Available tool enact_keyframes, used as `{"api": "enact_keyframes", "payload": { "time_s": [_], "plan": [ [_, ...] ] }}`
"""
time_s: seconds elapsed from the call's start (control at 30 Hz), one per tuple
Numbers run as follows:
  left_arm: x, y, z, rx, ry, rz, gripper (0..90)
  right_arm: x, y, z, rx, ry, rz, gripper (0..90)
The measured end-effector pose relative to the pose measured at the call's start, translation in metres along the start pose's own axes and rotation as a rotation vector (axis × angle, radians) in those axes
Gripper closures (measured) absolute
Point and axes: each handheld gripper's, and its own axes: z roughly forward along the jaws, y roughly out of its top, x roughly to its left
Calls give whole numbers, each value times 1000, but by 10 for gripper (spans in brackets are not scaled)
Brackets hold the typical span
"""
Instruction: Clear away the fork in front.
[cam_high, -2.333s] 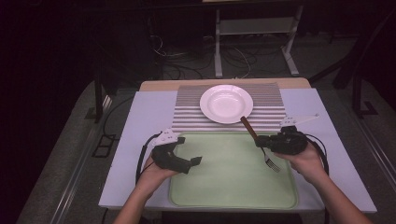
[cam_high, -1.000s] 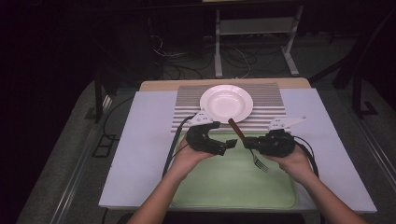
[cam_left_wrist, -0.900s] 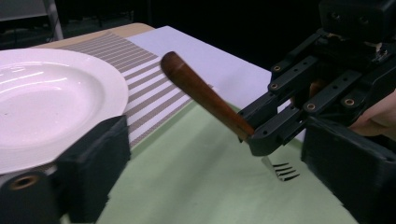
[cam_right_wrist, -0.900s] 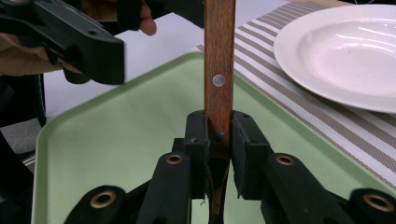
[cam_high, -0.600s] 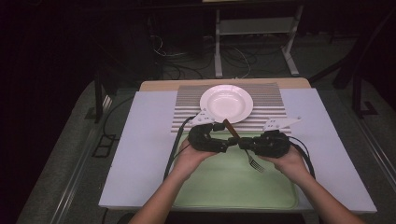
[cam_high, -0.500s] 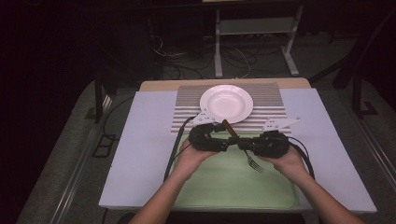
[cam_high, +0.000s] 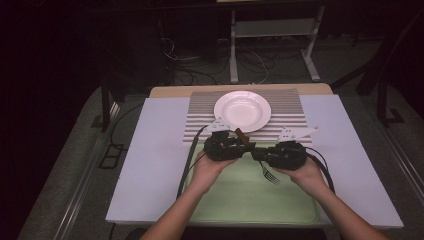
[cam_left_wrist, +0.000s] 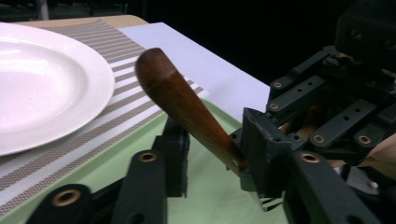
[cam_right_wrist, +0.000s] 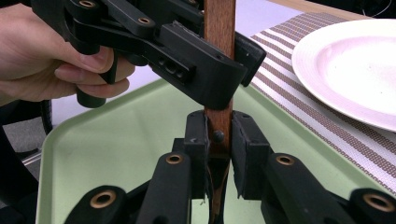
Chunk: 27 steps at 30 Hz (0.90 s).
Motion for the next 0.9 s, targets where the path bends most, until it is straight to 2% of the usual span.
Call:
{"api": "enact_keyframes", "payload": {
  "time_s": [0.2, 0.47, 0.63, 0.73, 0.77, 0.83, 0.9],
  "plan": [
    [0, 1, -1, -23, -35, -31, 709, 2, 1, 1, -1, -9, -16, 766],
    [-2, 2, -2, -31, -63, -37, 764, 4, 1, 2, -5, -11, -26, 767],
    [-4, 3, -3, -33, -62, -21, 776, 5, 1, 2, -11, -3, -27, 756],
    [-1, 5, -8, -42, -61, -27, 782, 4, 1, 1, -26, 10, -24, 623],
    [-1, 5, -8, -42, -61, -27, 783, 4, 1, 1, -26, 10, -24, 623],
    [1, 6, -12, -49, -59, -27, 786, 2, 1, 0, -26, 16, -21, 529],
    [3, 9, -19, -55, -58, -21, 789, 0, 0, -1, -30, 25, -19, 473]
  ]
}}
